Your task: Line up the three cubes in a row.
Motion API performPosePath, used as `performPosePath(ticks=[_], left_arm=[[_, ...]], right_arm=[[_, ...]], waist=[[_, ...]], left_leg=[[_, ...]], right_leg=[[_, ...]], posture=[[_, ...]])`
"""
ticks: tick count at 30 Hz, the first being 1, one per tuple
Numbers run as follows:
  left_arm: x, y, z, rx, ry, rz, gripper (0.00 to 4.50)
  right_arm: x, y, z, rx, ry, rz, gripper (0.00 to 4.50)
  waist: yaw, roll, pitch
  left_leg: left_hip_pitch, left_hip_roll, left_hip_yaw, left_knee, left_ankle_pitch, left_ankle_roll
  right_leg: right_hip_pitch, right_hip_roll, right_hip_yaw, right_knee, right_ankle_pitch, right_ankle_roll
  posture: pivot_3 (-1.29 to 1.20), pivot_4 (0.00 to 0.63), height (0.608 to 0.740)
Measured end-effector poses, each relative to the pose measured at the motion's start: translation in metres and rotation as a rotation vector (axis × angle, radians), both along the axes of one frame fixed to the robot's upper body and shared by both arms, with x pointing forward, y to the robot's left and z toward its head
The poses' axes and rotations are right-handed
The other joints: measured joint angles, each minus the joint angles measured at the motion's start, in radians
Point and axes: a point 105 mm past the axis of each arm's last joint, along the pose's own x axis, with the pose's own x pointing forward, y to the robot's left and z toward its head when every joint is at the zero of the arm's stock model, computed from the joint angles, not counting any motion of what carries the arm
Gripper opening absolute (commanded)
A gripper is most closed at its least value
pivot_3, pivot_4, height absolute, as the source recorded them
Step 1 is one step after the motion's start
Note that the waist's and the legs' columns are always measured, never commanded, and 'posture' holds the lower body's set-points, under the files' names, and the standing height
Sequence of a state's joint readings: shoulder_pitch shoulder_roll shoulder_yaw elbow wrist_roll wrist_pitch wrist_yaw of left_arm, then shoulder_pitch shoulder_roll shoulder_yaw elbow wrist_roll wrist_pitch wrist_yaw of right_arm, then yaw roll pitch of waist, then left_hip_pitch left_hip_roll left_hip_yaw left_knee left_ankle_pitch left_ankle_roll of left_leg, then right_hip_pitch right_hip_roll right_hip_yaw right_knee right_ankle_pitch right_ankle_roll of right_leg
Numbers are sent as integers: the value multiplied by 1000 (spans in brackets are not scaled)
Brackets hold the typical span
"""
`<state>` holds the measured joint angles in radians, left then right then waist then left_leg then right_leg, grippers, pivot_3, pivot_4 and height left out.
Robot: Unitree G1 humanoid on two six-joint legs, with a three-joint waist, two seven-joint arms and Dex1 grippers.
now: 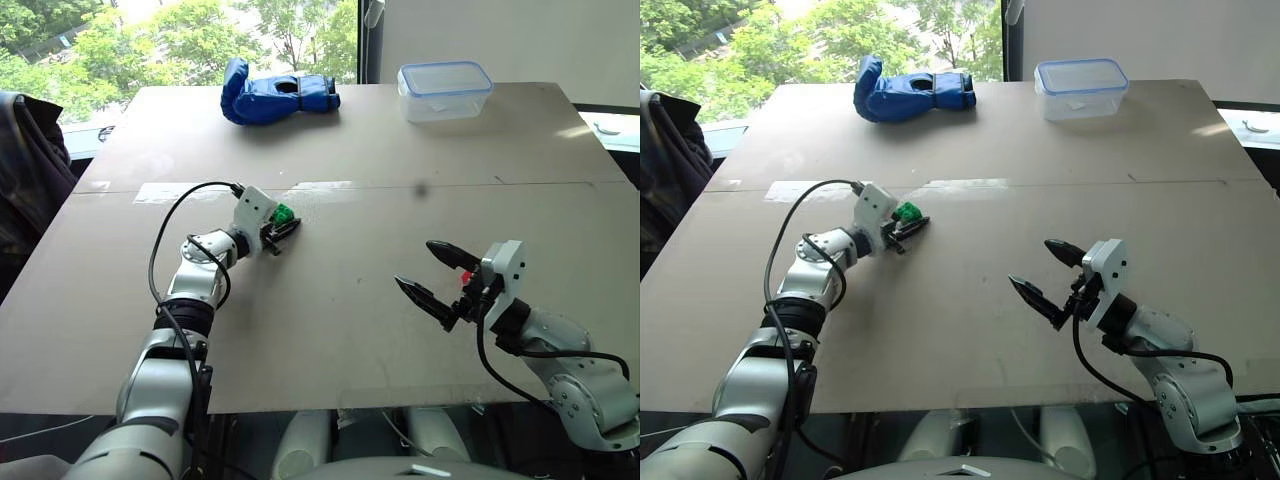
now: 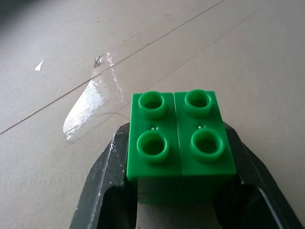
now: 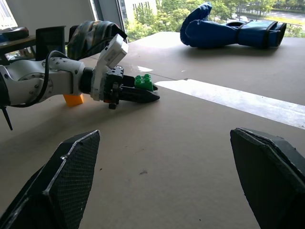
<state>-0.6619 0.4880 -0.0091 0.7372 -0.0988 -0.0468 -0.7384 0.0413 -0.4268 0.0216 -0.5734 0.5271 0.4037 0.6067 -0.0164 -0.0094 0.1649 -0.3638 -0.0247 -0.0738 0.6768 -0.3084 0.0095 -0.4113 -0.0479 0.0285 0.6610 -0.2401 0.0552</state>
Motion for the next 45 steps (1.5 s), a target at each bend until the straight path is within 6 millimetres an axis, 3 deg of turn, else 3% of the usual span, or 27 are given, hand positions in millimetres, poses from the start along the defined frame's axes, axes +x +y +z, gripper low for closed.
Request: performPosePath(ticks=[5, 10, 15, 21, 25, 35, 45], left_arm=[[-11, -4, -2, -27, 1, -39, 1341], [-41, -42, -6, -96, 46, -268, 1341], [-76, -97, 9, -108, 48, -635, 1341], [-73, -138, 13, -22, 39, -880, 1341], [-73, -160, 6, 21, 28, -978, 1341], [-81, -184, -8, 25, 98, -1062, 1341], [-81, -191, -23, 43, 133, -993, 1341]], right_arm=[[0, 0, 0, 1, -6, 4, 4500], [0, -8, -2, -6, 0, 0, 4500], [1, -37, -12, -53, 38, -21, 4500], [-7, -62, -16, -46, 34, -59, 4500], [-18, -77, -22, -55, 28, -97, 4500], [-50, -100, -37, -105, 68, -132, 4500], [-51, -109, -39, -149, 30, -136, 4500]], waist=[[-2, 0, 0], [6, 0, 0], [5, 0, 0], [4, 0, 0], [0, 0, 0], [4, 0, 0], [4, 0, 0]], left_leg=[[0, 1, 0, 0, 0, 0], [-3, 1, -2, 3, 0, -1], [-3, 0, -2, 5, 0, 1], [-4, -3, -2, 7, -1, 3], [-4, -3, -2, 7, -2, 3], [-3, -3, -2, 8, -2, 4], [-2, -3, -2, 8, -2, 4]], right_leg=[[0, 0, 0, 0, 0, 0], [0, -1, -2, -1, 0, 0], [1, -1, -2, 0, 0, 0], [1, 0, -3, 1, 0, 0], [1, 0, -2, 0, 0, 0], [2, 0, -2, 1, 0, 1], [3, 0, -1, 1, 0, 1]], posture=[[0, 150, 740], [0, 150, 740], [0, 150, 740], [0, 150, 740], [0, 150, 740], [0, 150, 740], [0, 150, 740]])
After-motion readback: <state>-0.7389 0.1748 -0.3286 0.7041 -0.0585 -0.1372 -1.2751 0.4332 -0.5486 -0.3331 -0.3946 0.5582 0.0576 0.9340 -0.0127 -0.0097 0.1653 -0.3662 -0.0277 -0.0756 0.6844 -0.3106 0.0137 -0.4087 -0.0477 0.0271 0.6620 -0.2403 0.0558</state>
